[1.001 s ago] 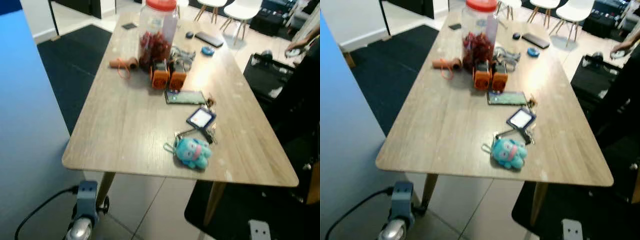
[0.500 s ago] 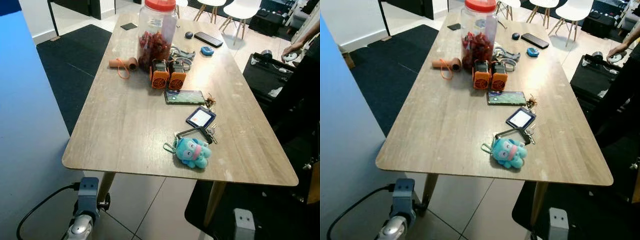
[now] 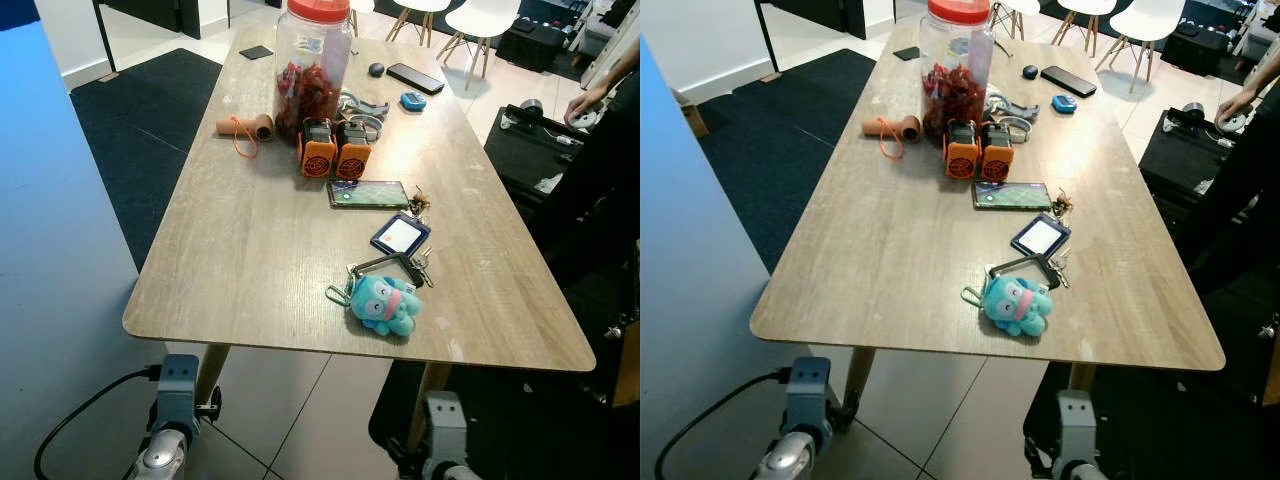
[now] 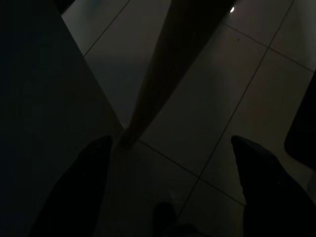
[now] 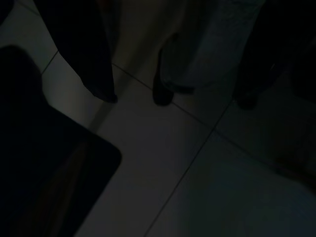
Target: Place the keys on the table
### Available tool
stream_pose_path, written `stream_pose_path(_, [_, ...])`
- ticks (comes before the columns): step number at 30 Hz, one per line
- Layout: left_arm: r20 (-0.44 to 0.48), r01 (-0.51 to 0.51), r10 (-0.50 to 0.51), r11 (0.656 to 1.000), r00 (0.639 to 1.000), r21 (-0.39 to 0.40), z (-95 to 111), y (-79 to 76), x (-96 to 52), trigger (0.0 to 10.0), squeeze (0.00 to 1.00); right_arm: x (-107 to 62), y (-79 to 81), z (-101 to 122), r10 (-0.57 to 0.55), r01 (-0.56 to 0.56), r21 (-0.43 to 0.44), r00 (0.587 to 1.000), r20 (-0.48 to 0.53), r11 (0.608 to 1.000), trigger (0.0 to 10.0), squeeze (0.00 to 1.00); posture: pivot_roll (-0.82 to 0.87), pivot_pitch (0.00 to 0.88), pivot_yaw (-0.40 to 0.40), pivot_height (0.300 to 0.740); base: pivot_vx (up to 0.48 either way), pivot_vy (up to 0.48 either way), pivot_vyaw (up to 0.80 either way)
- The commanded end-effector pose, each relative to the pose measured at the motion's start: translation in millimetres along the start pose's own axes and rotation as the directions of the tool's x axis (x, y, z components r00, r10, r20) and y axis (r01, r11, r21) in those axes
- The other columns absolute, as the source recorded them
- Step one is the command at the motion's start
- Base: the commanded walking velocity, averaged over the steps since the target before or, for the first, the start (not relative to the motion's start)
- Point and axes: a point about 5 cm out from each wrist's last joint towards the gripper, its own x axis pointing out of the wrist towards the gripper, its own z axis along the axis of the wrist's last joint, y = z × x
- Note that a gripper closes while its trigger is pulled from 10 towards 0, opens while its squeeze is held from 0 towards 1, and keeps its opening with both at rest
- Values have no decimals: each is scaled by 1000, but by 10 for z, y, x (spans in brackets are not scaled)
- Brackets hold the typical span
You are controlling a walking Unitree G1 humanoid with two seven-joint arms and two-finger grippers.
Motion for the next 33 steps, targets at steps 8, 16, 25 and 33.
stream_pose_path(8, [-35,15,-15,1000,999,10,-77,-51,-24,10000,0,-3,-6,-6,-3,2,-110,1000,-13,994,10000,0,87,56,-117,740,0,0,469])
stream_pose_path(16, [-36,14,-14,1000,999,12,-81,-48,-26,10000,0,-3,17,-16,3,-5,-130,1000,-13,992,10000,0,86,58,-117,740,0,0,800])
stream_pose_path(25, [-37,10,-10,1000,999,10,-98,-49,-38,10000,0,-7,19,-27,9,-11,-156,1000,-18,988,10000,0,90,58,-126,740,0,0,800])
stream_pose_path(33, [-35,6,-6,1000,999,9,-106,-36,-46,10000,0,-9,15,-28,11,-14,-163,1000,-19,987,10000,0,89,59,-127,740,0,0,800])
